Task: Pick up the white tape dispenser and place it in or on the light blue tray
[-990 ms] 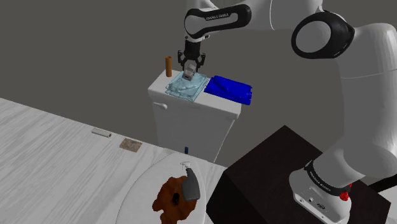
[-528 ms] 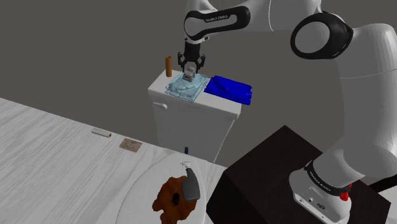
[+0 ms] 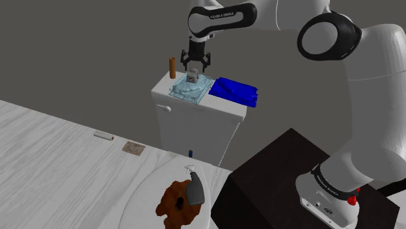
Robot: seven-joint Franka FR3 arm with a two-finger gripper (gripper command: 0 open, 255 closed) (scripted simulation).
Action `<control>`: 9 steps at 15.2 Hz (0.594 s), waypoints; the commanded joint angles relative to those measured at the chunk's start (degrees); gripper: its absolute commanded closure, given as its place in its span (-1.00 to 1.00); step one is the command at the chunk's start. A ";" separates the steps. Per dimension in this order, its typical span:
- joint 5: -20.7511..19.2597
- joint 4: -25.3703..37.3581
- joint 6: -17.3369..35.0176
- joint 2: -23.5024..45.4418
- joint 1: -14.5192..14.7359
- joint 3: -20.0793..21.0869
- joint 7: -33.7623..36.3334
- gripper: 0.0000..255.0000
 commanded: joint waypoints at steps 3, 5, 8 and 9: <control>0.23 2.76 -4.09 -1.31 0.12 0.16 -0.12 -1.00; 0.23 2.75 -4.09 -1.31 0.12 0.16 -0.12 -1.00; 0.23 2.76 -4.09 -1.31 0.12 0.16 -0.12 -1.00; 0.23 2.76 -4.09 -1.31 0.12 0.16 -0.12 -1.00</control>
